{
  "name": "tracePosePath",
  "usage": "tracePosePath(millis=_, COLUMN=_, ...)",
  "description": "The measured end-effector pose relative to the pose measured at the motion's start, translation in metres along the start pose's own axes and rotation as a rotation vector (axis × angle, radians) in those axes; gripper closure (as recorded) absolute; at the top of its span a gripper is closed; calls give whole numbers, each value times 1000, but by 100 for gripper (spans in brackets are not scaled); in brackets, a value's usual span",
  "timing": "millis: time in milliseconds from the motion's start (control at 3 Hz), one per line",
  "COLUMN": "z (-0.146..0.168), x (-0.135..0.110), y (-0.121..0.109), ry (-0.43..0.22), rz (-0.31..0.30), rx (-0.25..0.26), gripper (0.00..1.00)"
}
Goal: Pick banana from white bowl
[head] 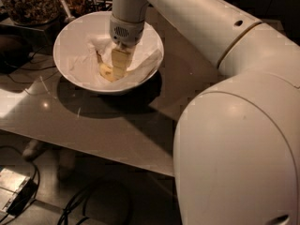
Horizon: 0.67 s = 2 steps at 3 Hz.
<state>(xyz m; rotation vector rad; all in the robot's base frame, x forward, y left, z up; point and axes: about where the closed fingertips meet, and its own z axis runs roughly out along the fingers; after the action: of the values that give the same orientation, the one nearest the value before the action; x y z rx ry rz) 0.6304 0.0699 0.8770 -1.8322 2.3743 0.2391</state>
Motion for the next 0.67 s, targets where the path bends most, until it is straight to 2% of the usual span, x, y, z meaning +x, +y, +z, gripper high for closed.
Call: tracePosePath(millis=667, z=23, x=20, y=-5, ry=19, rz=46, rx=-39, gripper=54)
